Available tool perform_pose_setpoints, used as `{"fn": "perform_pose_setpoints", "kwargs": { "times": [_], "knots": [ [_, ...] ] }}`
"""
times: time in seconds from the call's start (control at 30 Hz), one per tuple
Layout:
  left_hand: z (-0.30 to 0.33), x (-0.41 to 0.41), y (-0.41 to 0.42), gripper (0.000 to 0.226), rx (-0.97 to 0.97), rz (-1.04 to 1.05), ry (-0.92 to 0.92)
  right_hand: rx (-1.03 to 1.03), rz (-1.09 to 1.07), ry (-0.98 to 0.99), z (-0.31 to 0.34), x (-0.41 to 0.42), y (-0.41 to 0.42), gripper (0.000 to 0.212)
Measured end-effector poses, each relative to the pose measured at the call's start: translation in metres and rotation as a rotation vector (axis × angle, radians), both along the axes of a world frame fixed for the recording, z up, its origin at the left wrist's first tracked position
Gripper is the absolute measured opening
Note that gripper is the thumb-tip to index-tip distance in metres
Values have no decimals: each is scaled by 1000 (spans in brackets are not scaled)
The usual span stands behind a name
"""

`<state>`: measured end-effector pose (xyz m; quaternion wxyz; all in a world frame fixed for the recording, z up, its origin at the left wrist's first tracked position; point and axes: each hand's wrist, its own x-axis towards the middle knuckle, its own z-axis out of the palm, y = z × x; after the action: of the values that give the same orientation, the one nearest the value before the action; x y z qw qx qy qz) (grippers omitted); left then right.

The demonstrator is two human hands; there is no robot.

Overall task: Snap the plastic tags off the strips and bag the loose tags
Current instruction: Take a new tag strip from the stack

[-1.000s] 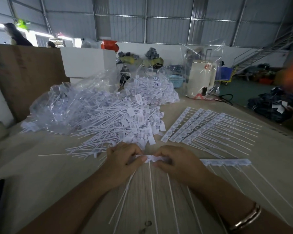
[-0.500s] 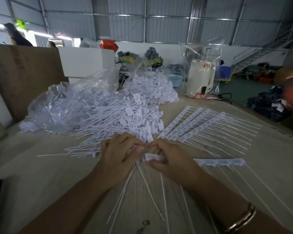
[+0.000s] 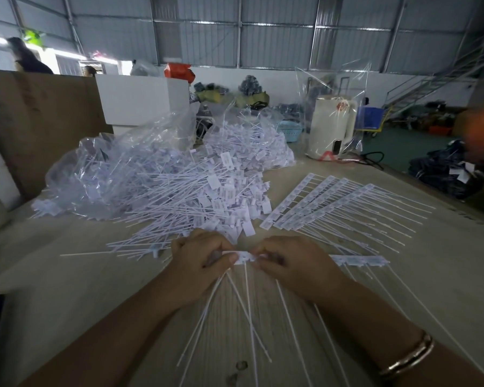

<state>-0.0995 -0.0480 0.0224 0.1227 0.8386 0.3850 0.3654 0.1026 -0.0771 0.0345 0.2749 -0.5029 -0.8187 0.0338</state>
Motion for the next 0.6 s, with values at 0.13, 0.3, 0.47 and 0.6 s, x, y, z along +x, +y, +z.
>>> {"fn": "perform_pose_setpoints", "kwargs": {
  "times": [0.13,0.3,0.47,0.6],
  "knots": [
    [8,2,-3,43,104,-31,28,-136,55,240,5,2,0,24],
    [11,-12,0,34,70,-6,-95,-170,-49,412,13,23,2,22],
    [6,-17,7,36,144,235,30,-136,-112,271,11,29,-3,12],
    [6,0,-1,43,219,221,75,-25,-10,156,0,-5,-3,27]
  ]
}}
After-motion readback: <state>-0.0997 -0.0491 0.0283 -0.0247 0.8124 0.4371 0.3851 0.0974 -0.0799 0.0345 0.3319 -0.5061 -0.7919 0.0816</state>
